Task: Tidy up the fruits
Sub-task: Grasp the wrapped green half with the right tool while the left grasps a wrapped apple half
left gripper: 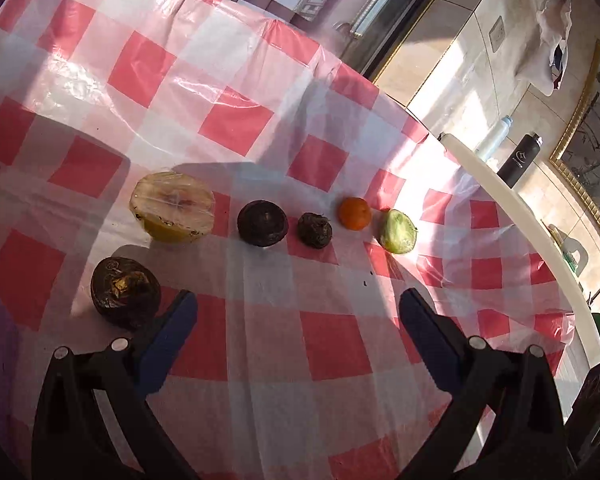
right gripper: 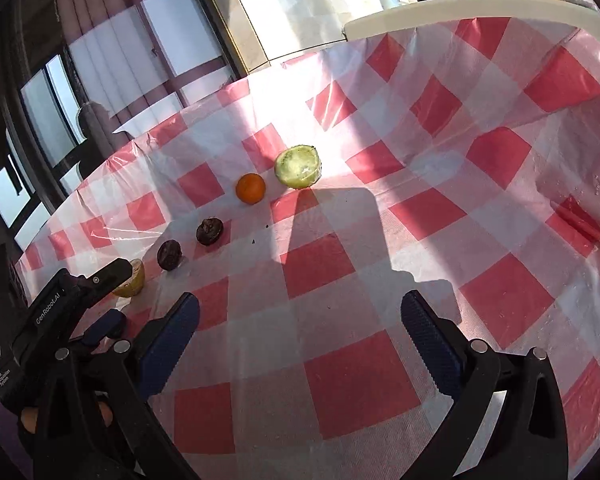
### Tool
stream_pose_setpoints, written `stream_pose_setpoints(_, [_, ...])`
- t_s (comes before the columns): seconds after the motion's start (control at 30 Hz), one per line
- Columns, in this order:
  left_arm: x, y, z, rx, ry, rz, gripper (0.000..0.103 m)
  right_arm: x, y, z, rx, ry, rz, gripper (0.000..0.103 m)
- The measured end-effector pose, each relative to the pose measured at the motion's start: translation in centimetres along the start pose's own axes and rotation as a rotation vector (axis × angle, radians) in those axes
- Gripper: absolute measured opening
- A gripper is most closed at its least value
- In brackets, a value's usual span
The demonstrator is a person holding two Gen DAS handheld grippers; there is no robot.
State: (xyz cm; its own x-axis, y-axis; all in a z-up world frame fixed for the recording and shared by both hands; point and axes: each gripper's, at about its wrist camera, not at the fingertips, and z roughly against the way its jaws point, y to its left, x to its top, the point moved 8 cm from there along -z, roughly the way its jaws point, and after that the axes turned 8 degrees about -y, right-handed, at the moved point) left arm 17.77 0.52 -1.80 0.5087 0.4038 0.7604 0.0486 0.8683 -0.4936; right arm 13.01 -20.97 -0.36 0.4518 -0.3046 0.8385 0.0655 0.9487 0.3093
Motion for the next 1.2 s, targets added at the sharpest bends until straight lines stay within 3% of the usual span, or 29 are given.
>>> stream_pose_setpoints(0.13, [0.1, 0.3, -0.1, 0.011, -0.006, 0.012, 0.101, 3.3, -0.8, -7.0, -0.135, 0.043, 0.101, 0.098])
stream_pose_setpoints(0.23, [0.1, 0.6, 0.0, 0.019, -0.011, 0.021, 0.101, 5.0, -1.1, -12.3, -0.183, 0.093, 0.111, 0.097])
stream_pose_setpoints(0.47, [0.3, 1.6, -0.2, 0.041, -0.02, 0.062, 0.101, 6.7, 1.5, -19.6, -0.184, 0.168, 0.215, 0.094])
stream_pose_setpoints(0.6, [0.3, 1.6, -0.2, 0.045, -0.021, 0.062, 0.101, 7.2, 1.3, -22.1, -0.229, 0.2, 0.22, 0.084])
stream_pose_setpoints(0.63, [0.3, 1.6, -0.2, 0.045, -0.023, 0.059, 0.101, 7.3, 0.7, -22.3, -0.248, 0.209, 0.203, 0.076])
stream_pose_setpoints(0.73, [0.4, 1.6, -0.1, 0.051, -0.027, 0.057, 0.101, 6.3, -0.4, -21.6, -0.266, 0.255, 0.173, 0.057])
stream_pose_setpoints(0.83, [0.5, 1.8, 0.0, 0.057, -0.034, 0.062, 0.101, 4.5, -0.7, -18.6, -0.218, 0.23, 0.177, 0.056])
stream_pose_setpoints(1.07, [0.6, 2.4, 0.2, 0.097, -0.05, 0.058, 0.101, -0.8, -1.1, -8.3, -0.006, 0.178, -0.011, 0.056])
stream_pose_setpoints(1.2, [0.7, 2.5, 0.1, 0.132, -0.05, 0.033, 0.101, -1.7, -1.1, -5.1, 0.049, 0.099, -0.088, 0.057])
